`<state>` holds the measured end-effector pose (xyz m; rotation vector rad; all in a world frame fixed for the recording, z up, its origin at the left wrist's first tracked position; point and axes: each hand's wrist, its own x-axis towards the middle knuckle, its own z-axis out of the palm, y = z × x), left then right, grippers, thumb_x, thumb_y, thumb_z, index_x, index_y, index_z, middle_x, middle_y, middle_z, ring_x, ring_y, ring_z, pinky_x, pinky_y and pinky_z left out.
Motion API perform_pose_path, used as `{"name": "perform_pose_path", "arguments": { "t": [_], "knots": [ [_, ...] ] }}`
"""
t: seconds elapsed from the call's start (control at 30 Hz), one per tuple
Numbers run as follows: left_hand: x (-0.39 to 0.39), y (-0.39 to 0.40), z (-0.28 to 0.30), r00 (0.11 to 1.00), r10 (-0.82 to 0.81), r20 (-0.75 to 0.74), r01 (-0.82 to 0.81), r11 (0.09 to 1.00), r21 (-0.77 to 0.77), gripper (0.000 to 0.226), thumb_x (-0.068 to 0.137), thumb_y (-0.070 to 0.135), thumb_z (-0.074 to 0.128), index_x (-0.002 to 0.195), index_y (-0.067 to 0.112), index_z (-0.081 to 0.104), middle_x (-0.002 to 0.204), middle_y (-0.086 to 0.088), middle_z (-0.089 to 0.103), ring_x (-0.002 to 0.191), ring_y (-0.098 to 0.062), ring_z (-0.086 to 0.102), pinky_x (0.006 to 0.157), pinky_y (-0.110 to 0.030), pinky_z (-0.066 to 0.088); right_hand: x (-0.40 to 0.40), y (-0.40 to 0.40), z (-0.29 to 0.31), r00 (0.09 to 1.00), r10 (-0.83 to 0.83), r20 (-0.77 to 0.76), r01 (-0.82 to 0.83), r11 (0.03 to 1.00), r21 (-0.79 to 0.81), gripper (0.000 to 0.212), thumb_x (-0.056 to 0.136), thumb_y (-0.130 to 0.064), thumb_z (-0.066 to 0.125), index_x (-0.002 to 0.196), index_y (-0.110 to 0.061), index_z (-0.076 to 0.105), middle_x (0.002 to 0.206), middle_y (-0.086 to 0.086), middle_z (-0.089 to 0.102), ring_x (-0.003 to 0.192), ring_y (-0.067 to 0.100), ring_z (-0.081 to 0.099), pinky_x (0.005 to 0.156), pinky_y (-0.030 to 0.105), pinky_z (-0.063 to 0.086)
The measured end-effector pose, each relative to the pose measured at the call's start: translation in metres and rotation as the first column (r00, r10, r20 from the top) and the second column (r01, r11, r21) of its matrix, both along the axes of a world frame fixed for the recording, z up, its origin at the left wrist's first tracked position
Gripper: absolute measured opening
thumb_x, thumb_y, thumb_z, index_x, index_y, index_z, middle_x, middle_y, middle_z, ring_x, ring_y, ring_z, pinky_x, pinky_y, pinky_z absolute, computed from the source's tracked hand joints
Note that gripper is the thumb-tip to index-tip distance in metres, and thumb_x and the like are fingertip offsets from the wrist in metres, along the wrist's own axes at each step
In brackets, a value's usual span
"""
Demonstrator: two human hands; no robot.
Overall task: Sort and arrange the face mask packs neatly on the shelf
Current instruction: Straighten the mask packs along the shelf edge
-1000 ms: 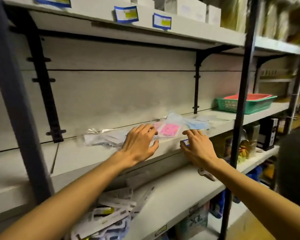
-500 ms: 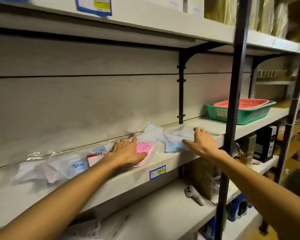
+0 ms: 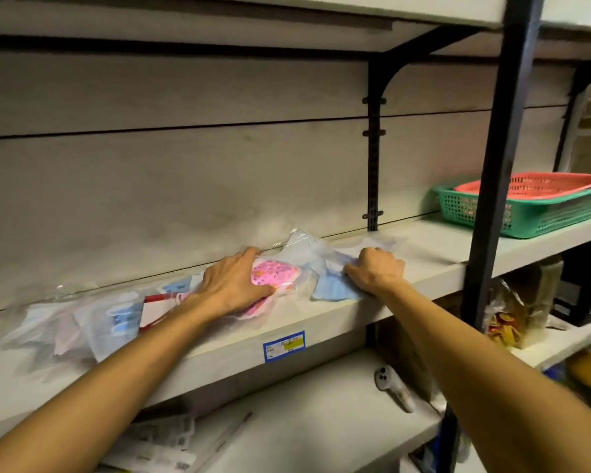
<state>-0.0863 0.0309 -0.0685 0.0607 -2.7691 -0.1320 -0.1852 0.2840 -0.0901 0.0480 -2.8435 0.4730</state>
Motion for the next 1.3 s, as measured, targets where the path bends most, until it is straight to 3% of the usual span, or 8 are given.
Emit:
{"name": "perform_pose_path", "arguments": {
  "t": [0.17, 0.3, 0.37, 0.53, 0.63, 0.77, 0.97, 1.3],
  "knots": [
    [0.008, 0.002, 0.006, 0.992, 0.045, -0.115, -0.034, 0.995, 0.097, 0.082, 0.082, 0.061, 0.071, 0.149, 0.029, 0.037, 0.143, -0.002, 0.060, 0.121, -0.031, 0.061, 0.093, -0.040, 0.052, 0.001, 0.006, -0.002, 0.976, 0.112, -0.188, -0.161, 0.950, -0.267, 0.027, 0.095, -0.035, 0.051, 0.081, -0.017, 0.065, 0.078, 0.005, 0.067, 0.080, 0.028, 0.065, 0.083, 0.042, 0.053],
    [0.022, -0.007, 0.015, 0.977, 0.135, -0.166, -0.069, 0.933, 0.352, 0.085, 0.083, 0.058, 0.074, 0.152, 0.030, 0.034, 0.140, 0.001, 0.059, 0.109, -0.023, 0.064, 0.081, -0.031, 0.051, 0.005, 0.007, 0.015, 0.937, 0.199, -0.286, -0.340, 0.708, -0.619, 0.033, 0.096, -0.035, 0.057, 0.081, -0.009, 0.071, 0.080, 0.017, 0.072, 0.081, 0.038, 0.068, 0.075, 0.049, 0.057],
    [0.031, -0.013, 0.019, 0.965, 0.191, -0.178, -0.075, 0.855, 0.513, 0.089, 0.079, 0.057, 0.078, 0.152, 0.031, 0.034, 0.132, 0.005, 0.060, 0.094, -0.014, 0.064, 0.075, -0.026, 0.049, 0.011, 0.002, 0.028, 0.924, 0.207, -0.322, -0.381, 0.568, -0.729, 0.032, 0.094, -0.031, 0.060, 0.078, -0.004, 0.070, 0.083, 0.022, 0.073, 0.084, 0.040, 0.069, 0.079, 0.053, 0.057],
    [0.058, -0.035, 0.031, 0.950, 0.268, -0.163, 0.005, 0.509, 0.861, 0.104, 0.066, 0.066, 0.076, 0.150, 0.021, 0.035, 0.116, 0.000, 0.067, 0.109, -0.026, 0.064, 0.104, -0.045, 0.048, 0.046, -0.021, 0.053, 0.896, 0.245, -0.372, -0.423, 0.208, -0.882, 0.024, 0.095, -0.015, 0.058, 0.072, -0.007, 0.063, 0.065, 0.005, 0.058, 0.061, 0.014, 0.057, 0.064, 0.032, 0.053],
    [0.085, -0.050, 0.036, 0.935, 0.300, -0.187, 0.075, 0.348, 0.934, 0.048, 0.087, 0.038, 0.065, 0.128, 0.013, 0.057, 0.130, -0.009, 0.062, 0.099, -0.014, 0.062, 0.085, -0.032, 0.051, 0.074, -0.045, 0.064, 0.871, 0.322, -0.370, -0.419, 0.095, -0.903, 0.018, 0.098, -0.015, 0.056, 0.082, -0.009, 0.061, 0.061, -0.004, 0.053, 0.047, 0.000, 0.051, 0.060, 0.019, 0.051],
    [0.141, -0.087, 0.038, 0.889, 0.349, -0.296, 0.102, 0.479, 0.872, 0.048, 0.086, -0.012, 0.055, 0.131, 0.006, 0.057, 0.134, -0.014, 0.060, 0.103, -0.018, 0.061, 0.077, -0.026, 0.050, 0.123, -0.094, 0.075, 0.848, 0.407, -0.340, -0.374, 0.006, -0.927, 0.021, 0.095, -0.011, 0.054, 0.075, -0.015, 0.055, 0.050, -0.012, 0.047, 0.043, 0.002, 0.040, 0.047, 0.015, 0.043],
    [0.272, -0.151, 0.043, 0.904, 0.214, -0.370, 0.204, 0.545, 0.813, 0.087, 0.081, -0.020, 0.065, 0.153, 0.013, 0.030, 0.142, 0.000, 0.039, 0.093, -0.001, 0.065, 0.059, -0.014, 0.055, 0.228, -0.205, 0.067, 0.777, 0.504, -0.376, -0.419, -0.032, -0.908, 0.016, 0.095, -0.016, 0.056, 0.081, -0.012, 0.065, 0.079, 0.008, 0.056, 0.073, 0.021, 0.048, 0.058, 0.025, 0.047],
    [0.488, -0.294, 0.025, 0.856, 0.416, -0.308, 0.031, 0.552, 0.833, 0.060, 0.079, -0.023, 0.064, 0.130, 0.006, 0.055, 0.106, -0.009, 0.071, 0.093, -0.018, 0.069, 0.065, -0.022, 0.059, 0.425, -0.386, 0.034, 0.621, 0.617, -0.482, -0.482, -0.184, -0.856, 0.020, 0.100, -0.015, 0.055, 0.090, -0.008, 0.070, 0.073, -0.009, 0.073, 0.067, 0.004, 0.069, 0.055, 0.017, 0.052]
  ]
}}
